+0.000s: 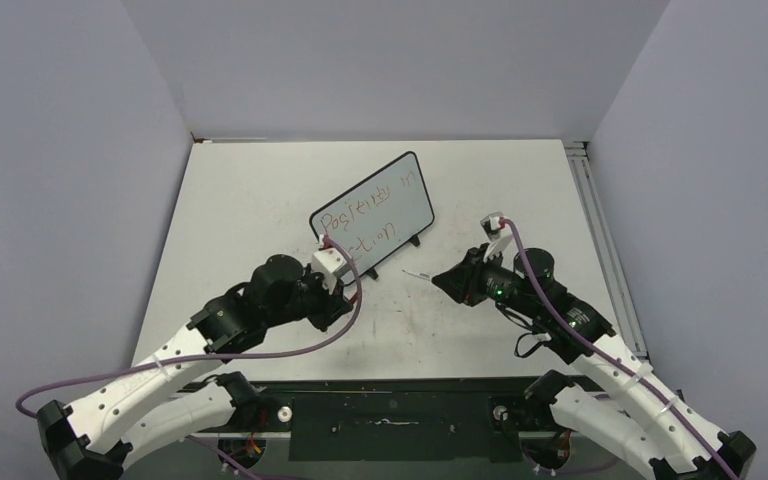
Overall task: Write a sentence on the whiteboard
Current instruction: Close the whiteboard marker at the center of the board.
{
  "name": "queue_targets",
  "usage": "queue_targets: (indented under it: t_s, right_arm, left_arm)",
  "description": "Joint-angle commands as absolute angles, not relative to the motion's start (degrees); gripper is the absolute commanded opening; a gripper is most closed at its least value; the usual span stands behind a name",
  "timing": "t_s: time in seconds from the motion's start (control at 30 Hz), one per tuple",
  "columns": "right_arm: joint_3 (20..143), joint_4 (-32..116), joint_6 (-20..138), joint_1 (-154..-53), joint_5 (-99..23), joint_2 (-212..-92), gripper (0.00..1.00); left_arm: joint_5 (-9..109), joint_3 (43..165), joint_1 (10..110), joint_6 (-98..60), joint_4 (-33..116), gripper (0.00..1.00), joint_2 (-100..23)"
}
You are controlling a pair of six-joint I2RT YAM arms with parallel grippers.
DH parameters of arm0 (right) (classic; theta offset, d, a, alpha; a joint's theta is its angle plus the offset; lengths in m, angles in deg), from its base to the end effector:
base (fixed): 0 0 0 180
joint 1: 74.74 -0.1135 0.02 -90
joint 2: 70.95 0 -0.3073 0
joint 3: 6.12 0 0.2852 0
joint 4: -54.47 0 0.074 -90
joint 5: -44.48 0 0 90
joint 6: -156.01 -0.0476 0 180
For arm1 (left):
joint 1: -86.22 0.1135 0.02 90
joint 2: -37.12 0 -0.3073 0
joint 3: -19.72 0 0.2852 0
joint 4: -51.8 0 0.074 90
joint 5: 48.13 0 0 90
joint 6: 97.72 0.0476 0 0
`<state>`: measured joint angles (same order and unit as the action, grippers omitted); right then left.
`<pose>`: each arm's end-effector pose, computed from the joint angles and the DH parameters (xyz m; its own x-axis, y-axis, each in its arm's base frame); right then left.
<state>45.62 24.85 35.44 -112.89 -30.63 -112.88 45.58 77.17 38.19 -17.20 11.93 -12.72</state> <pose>0.1382 0.1241 0.3268 -0.6298 0.1303 -0.7658 -0.5422 0.6322 0.5535 0.1363 -0.1561 0.3213 -0.4803 0.2882 -0.8284 0.7091 0.6835 -0.1733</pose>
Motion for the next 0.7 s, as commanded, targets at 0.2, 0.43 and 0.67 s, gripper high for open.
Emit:
queue_targets:
  t_s: [0.2, 0.43, 0.67]
  right_arm:
    - [50.7, 34.2, 32.0, -105.4, 7.7, -119.6, 0.06]
    - [51.4, 36.1, 30.8, -105.5, 14.8, -121.0, 0.07]
    - [53.0, 28.5, 36.0, -105.5, 14.2, -121.8, 0.07]
  left_arm:
    - [66.6, 71.1, 38.4, -10.1, 16.2, 0.0, -2.9]
    - [69.9, 71.6, 38.3, -9.5, 16.0, 0.0, -4.3]
    - [69.3, 71.5, 38.3, -9.2, 16.0, 0.0, -3.8]
